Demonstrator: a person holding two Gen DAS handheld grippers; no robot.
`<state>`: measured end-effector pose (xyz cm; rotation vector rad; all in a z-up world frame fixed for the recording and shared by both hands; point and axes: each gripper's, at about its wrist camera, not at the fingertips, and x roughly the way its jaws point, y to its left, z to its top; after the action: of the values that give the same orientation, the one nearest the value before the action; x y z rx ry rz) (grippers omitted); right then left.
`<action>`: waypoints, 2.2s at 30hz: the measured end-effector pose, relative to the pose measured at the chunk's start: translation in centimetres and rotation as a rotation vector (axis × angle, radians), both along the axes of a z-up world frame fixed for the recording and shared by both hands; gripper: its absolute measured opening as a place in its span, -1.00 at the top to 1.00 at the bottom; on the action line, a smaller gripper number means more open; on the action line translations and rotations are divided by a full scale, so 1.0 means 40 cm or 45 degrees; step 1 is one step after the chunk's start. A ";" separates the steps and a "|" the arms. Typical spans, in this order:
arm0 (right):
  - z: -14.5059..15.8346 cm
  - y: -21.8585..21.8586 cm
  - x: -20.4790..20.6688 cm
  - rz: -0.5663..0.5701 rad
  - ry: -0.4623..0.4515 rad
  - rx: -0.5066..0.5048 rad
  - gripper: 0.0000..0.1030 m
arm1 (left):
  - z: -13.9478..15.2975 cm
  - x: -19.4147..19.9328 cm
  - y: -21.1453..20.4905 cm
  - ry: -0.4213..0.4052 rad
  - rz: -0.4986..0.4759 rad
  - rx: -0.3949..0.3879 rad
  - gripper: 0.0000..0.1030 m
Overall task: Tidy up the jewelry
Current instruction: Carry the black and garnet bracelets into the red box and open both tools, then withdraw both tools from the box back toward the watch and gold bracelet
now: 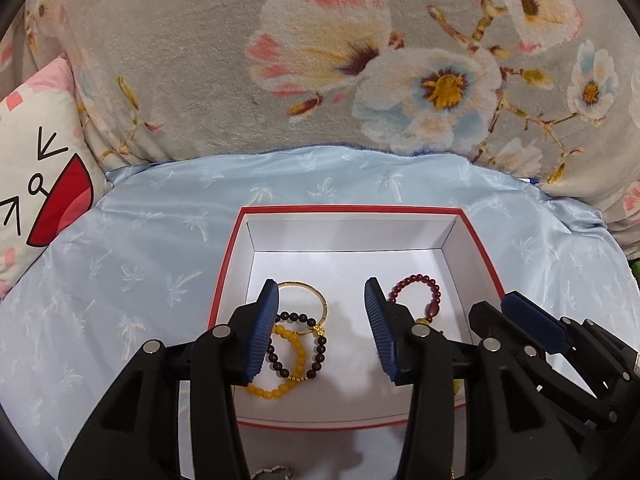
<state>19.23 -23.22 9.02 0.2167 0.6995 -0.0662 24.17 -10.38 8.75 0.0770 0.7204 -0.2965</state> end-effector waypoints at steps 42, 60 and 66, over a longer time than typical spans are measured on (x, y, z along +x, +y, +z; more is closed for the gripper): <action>0.000 0.054 -0.320 -0.012 0.014 0.064 0.43 | 0.007 -0.298 0.064 0.019 -0.046 -0.009 0.18; -0.167 0.127 -0.489 0.071 0.180 -0.005 0.08 | -0.135 -0.436 0.261 0.111 0.053 0.005 -0.03; -0.199 0.131 -0.518 0.070 0.207 0.020 0.08 | -0.179 -0.476 0.301 0.140 0.063 -0.004 -0.06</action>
<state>-1.50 -18.00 1.06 0.2083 0.8675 -0.0259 5.13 1.67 1.60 0.0403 0.8296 -0.2558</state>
